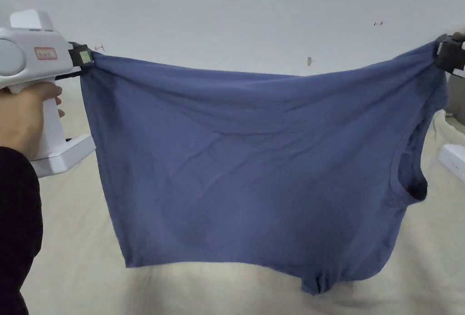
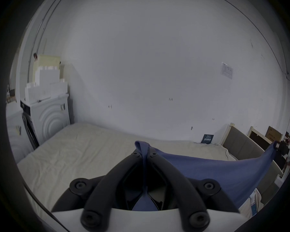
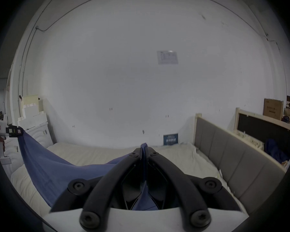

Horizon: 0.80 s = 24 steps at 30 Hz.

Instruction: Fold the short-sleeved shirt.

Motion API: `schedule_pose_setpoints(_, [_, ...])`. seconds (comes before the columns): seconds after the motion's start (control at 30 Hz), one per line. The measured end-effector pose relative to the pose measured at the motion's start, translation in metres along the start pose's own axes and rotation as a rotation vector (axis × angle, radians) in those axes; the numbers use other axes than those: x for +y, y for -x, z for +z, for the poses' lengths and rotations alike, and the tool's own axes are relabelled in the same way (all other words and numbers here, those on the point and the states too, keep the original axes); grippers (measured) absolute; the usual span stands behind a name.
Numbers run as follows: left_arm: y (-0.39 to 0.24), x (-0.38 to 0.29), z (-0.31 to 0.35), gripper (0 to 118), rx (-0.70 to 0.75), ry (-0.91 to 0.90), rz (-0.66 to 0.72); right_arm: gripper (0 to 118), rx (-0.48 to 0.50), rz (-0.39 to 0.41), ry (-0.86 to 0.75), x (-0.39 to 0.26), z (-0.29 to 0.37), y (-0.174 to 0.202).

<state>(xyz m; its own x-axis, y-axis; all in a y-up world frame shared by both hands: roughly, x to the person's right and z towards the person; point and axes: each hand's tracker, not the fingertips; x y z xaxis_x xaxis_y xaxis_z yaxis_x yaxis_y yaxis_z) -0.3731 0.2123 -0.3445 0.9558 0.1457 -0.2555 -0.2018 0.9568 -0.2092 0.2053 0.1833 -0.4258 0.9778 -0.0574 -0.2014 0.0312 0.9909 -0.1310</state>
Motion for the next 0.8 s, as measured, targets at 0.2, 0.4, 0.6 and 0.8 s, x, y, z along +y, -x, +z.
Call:
schedule_pose_setpoints(0.2, [-0.011, 0.040, -0.021, 0, 0.005, -0.065, -0.013, 1, -0.029, 0.059, -0.069, 0.049, -0.038, 0.001])
schedule_pose_setpoints(0.4, [-0.016, 0.054, -0.054, 0, 0.003, -0.089, -0.006, 1, -0.037, 0.093, -0.101, 0.072, -0.072, 0.001])
schedule_pose_setpoints(0.6, [-0.019, 0.042, -0.088, 0, -0.004, -0.079, 0.013, 1, -0.036, 0.082, -0.102, 0.064, -0.099, -0.001])
schedule_pose_setpoints(0.8, [-0.018, -0.015, -0.116, 0, 0.003, 0.010, -0.049, 1, -0.039, 0.052, -0.016, -0.001, -0.121, -0.012])
